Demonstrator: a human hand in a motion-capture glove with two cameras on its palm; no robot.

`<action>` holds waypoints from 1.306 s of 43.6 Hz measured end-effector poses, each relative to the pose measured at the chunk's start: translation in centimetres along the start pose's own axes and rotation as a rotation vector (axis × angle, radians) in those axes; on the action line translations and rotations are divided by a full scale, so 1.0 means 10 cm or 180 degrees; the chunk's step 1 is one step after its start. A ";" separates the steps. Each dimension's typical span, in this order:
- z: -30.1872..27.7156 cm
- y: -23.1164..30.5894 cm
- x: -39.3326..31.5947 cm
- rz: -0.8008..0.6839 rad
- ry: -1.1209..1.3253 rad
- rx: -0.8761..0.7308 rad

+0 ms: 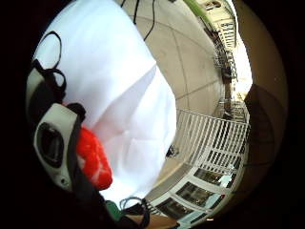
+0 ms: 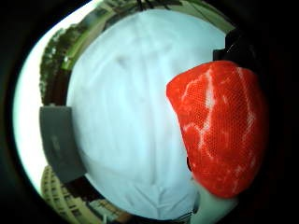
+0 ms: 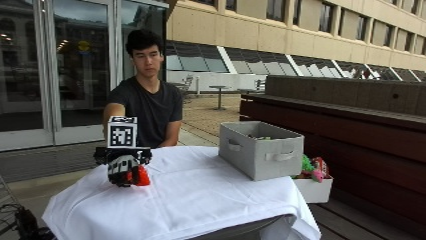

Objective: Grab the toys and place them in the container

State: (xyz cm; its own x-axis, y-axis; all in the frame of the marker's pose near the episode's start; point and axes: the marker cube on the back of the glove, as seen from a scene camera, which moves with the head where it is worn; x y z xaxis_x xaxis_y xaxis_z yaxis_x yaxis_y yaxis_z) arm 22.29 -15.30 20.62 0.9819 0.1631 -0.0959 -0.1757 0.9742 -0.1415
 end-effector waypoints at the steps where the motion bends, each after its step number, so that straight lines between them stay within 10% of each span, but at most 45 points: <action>1: -0.03 0.04 0.01 0.0005 -0.0023 -0.0077; 24: -1.80 0.32 -0.35 -0.0177 -0.0018 0.0868; 57: -3.44 1.31 -3.19 -0.0636 -0.0024 0.1442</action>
State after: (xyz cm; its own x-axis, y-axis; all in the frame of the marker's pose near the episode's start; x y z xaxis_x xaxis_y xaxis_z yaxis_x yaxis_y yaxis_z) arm -13.71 -13.11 -12.05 0.9941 -0.0343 -0.1033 0.0627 0.9561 0.2862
